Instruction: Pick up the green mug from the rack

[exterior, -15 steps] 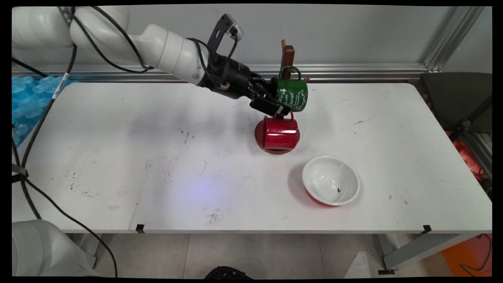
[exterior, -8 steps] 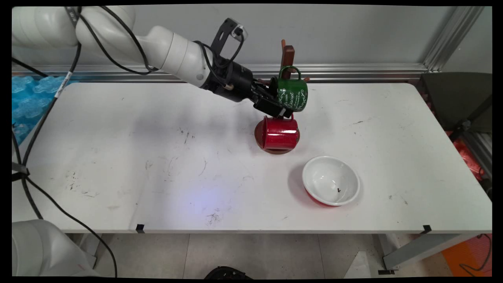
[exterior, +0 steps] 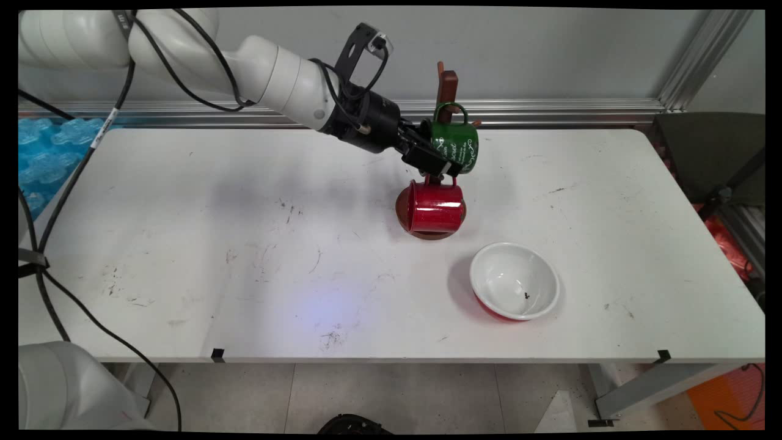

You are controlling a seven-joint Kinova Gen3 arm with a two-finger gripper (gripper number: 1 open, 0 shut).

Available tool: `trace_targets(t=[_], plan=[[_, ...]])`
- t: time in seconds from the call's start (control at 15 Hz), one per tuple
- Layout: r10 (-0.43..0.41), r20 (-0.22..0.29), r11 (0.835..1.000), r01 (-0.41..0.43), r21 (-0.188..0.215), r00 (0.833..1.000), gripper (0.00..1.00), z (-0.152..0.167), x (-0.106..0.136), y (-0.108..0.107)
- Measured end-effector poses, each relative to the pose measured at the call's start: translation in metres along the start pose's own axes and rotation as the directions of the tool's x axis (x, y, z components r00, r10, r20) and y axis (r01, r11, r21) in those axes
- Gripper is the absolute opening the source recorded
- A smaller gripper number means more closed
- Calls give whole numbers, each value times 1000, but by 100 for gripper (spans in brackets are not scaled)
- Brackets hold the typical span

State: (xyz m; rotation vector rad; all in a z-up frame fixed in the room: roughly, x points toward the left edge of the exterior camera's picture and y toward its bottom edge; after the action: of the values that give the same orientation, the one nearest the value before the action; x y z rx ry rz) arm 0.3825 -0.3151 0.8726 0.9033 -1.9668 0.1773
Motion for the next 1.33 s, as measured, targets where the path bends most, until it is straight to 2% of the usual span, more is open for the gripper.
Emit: trace_targets(t=[0.4,0.87,1.33], plan=[[15,-5,1000,-15,22,1000,100,2,0,-4],[15,-9,1000,-15,17,1000,100,1,1,3],[16,9,1000,-16,19,1000,100,-8,1,11]])
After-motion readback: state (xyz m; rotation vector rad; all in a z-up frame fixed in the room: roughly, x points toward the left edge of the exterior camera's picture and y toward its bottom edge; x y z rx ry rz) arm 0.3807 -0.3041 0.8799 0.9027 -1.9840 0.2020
